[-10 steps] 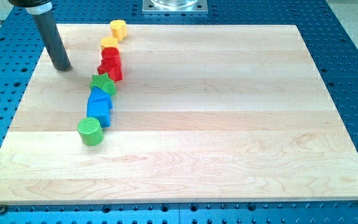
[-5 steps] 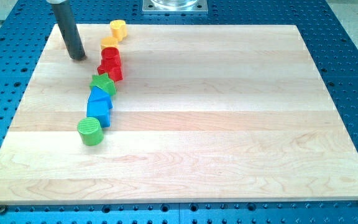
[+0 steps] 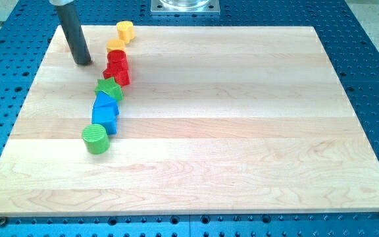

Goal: Move the red blocks into the yellow blocks

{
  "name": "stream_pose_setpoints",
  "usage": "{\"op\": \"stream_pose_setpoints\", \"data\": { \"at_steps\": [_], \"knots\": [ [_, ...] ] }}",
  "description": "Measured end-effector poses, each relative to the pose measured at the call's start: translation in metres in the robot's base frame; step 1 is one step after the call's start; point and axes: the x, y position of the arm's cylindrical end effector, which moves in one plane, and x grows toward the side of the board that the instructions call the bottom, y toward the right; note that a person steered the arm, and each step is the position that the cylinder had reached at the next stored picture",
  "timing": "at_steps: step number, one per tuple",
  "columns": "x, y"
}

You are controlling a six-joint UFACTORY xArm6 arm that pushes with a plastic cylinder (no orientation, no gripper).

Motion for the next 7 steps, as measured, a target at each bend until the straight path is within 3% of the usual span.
{"op": "stream_pose_setpoints", "data": {
  "at_steps": [7],
  "knots": [
    [0.032, 0.032]
  ]
}}
